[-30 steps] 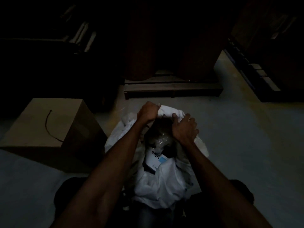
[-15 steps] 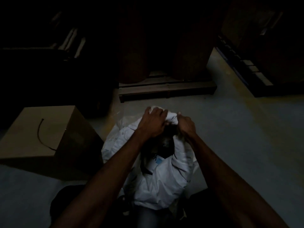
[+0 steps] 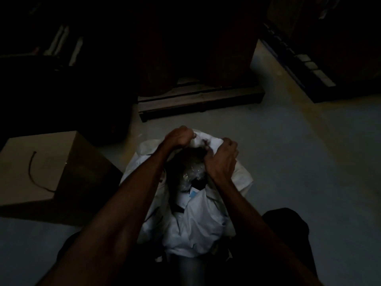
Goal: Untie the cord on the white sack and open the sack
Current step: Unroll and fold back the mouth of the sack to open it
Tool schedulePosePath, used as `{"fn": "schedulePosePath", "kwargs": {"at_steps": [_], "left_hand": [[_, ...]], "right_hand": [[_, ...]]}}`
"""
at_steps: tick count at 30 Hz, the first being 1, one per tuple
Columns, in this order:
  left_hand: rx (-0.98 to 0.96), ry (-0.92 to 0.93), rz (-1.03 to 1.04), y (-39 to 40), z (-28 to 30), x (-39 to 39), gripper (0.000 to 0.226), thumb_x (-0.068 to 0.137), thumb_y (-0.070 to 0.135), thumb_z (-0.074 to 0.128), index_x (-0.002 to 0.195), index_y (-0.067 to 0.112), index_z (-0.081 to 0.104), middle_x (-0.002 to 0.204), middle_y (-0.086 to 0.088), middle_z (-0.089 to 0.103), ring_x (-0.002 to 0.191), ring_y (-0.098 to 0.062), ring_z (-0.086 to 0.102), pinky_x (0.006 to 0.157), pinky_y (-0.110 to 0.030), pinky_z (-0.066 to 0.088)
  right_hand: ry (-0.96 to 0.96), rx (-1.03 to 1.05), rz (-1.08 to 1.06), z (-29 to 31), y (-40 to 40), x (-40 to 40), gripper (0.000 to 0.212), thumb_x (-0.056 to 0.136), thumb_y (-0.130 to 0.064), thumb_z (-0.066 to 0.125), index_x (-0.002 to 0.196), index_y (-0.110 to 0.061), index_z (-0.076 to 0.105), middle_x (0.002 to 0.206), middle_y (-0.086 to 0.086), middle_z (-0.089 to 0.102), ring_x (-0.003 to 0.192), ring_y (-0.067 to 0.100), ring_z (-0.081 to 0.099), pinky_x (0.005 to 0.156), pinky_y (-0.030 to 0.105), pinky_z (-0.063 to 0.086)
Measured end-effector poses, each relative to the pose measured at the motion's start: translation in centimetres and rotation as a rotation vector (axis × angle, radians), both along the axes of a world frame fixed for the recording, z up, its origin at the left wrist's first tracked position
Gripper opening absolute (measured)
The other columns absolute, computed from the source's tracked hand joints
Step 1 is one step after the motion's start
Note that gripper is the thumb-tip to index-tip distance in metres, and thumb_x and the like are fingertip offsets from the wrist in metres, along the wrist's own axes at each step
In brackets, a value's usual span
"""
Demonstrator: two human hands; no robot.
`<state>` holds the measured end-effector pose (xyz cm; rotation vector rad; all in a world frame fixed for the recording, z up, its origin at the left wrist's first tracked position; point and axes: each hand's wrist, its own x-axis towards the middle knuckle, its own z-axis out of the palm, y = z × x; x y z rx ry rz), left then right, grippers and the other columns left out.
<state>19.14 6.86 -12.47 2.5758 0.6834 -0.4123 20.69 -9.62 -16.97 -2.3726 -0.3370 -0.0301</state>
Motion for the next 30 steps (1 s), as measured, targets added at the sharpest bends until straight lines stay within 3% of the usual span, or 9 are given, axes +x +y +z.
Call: {"fn": "schedulePosePath", "kwargs": {"at_steps": [2,4,7,11,15,19,23,26,30], "left_hand": [[-0.052,-0.028,0.000,0.2,-0.7,-0.1,0.031,0.095,0.036,0.052,0.102,0.011,0.069,0.114,-0.024,0.066,0.104,-0.035,0.065,0.079,-0.033,0.045],[-0.089,-0.103,0.060,0.5,-1.2,-0.4,0.028,0.097,0.033,0.052,0.110,0.012,0.065,0.120,-0.020,0.064,0.108,-0.033,0.062,0.083,-0.033,0.044],[-0.097,-0.156,0.097,0.2,-1.4,-1.1,0.054,0.091,0.063,0.047,0.130,0.026,0.046,0.128,-0.012,0.060,0.114,-0.030,0.058,0.097,-0.042,0.041],[0.445,-0.259,-0.250,-2.4,-1.8,-0.8,0.072,0.088,0.075,0.036,0.145,0.031,0.033,0.139,-0.012,0.044,0.121,-0.036,0.047,0.099,-0.054,0.034],[0.265,-0.336,-0.348,-5.4,-2.6,0.7,0.062,0.095,0.063,0.037,0.141,0.022,0.042,0.137,-0.006,0.051,0.125,-0.028,0.049,0.103,-0.050,0.033],[0.307,-0.267,-0.406,-7.1,-4.0,1.5,0.057,0.097,0.063,0.031,0.131,0.021,0.048,0.128,-0.006,0.058,0.120,-0.026,0.053,0.101,-0.052,0.033],[0.310,-0.207,-0.406,-6.0,-4.4,2.4,0.057,0.092,0.070,0.031,0.111,0.025,0.060,0.116,0.000,0.068,0.112,-0.021,0.059,0.098,-0.048,0.033],[0.292,-0.246,-0.324,-4.9,-4.5,2.2,0.065,0.090,0.075,0.028,0.102,0.022,0.064,0.107,-0.001,0.069,0.103,-0.021,0.064,0.091,-0.041,0.043],[0.201,-0.324,-0.275,-4.1,-5.5,1.5,0.055,0.095,0.062,0.041,0.112,0.014,0.063,0.097,0.002,0.064,0.098,-0.023,0.060,0.082,-0.029,0.041]], "right_hand": [[0.019,0.119,-0.032,-0.4,-0.5,0.6,0.042,0.086,-0.017,0.061,0.125,-0.005,0.051,0.124,0.017,0.047,0.106,0.032,0.053,0.084,0.037,0.046],[0.002,0.208,0.028,-0.6,-1.0,1.7,0.030,0.088,-0.011,0.060,0.117,-0.002,0.059,0.114,0.018,0.057,0.098,0.032,0.058,0.079,0.027,0.039],[0.043,0.283,0.192,-0.7,-2.6,4.2,0.014,0.091,-0.016,0.062,0.091,-0.003,0.068,0.089,0.014,0.070,0.083,0.028,0.066,0.068,0.018,0.033],[0.416,0.275,0.285,0.2,-3.7,7.4,0.015,0.096,-0.022,0.062,0.086,-0.013,0.069,0.080,0.006,0.068,0.079,0.018,0.064,0.066,0.022,0.043],[0.956,0.497,0.173,0.0,-5.4,8.7,0.027,0.100,-0.027,0.054,0.108,-0.003,0.064,0.087,0.013,0.068,0.081,0.027,0.068,0.071,0.032,0.055],[1.140,0.594,0.097,-0.3,-6.9,8.4,0.031,0.086,-0.026,0.056,0.111,-0.008,0.062,0.089,0.008,0.068,0.074,0.023,0.068,0.068,0.034,0.057],[1.106,0.511,0.112,-0.2,-5.9,7.8,0.032,0.088,-0.030,0.054,0.112,-0.010,0.064,0.096,0.008,0.066,0.099,0.032,0.067,0.074,0.034,0.054],[0.662,0.158,0.237,-0.5,-4.8,7.5,0.043,0.096,-0.043,0.052,0.125,-0.012,0.059,0.119,0.010,0.064,0.123,0.034,0.057,0.095,0.038,0.047],[0.333,-0.128,-0.035,-1.0,-3.3,3.0,0.055,0.091,-0.048,0.055,0.130,-0.010,0.044,0.134,0.017,0.051,0.131,0.038,0.039,0.108,0.050,0.030]]}}
